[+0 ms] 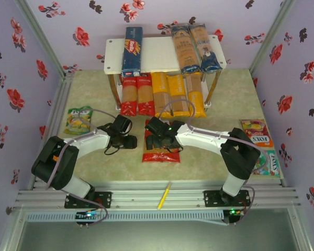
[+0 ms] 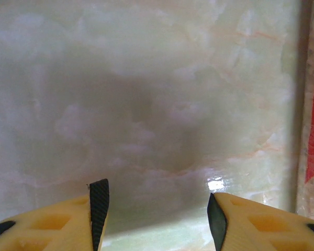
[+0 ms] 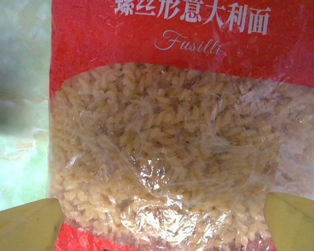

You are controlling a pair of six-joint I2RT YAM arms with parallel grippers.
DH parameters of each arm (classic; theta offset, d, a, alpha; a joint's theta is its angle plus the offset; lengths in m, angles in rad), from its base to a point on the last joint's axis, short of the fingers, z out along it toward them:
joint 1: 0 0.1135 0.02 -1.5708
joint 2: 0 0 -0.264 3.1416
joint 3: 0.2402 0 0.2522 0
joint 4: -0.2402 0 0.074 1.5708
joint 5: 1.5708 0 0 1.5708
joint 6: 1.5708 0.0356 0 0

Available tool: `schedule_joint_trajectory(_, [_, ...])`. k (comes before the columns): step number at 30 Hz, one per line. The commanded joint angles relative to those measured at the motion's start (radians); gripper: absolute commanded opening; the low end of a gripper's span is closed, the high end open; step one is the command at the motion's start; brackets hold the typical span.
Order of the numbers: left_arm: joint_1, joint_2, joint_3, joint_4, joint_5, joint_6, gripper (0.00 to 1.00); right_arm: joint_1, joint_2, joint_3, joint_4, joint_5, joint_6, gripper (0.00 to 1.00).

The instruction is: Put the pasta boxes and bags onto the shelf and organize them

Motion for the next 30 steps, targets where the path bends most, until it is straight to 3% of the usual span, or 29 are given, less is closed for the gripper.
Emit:
schedule_joint_trajectory(1, [-0.007,0.001,0.021,0.003,0.015,-0.001,0.55,-0.02,0.048,0.041,-0.036,-0.012,0.02,0.99])
schedule_joint_trajectory(13, [-0.003,0.013,0.042,-0.003,0.027,0.017,0.55,-0.068,0.169,0.095,-0.06,-0.073,-0.022,0.99])
schedule_joint_trajectory(17, [0.013,-0.01,0.035,-0.011,0.028,0.022,0.55,-0.072,0.202,0.081,-0.09,-0.11,-0.056,0.95])
schedule_joint_trajectory(22, [0.037,-0.024,0.032,-0.02,0.03,0.031,0.55,-0.077,0.227,0.033,-0.106,-0.161,-0.081,0.75])
schedule_joint_trajectory(30, [0.06,-0.028,0.037,-0.024,0.035,0.037,0.54,-0.079,0.23,0.011,-0.14,-0.211,-0.104,0.25])
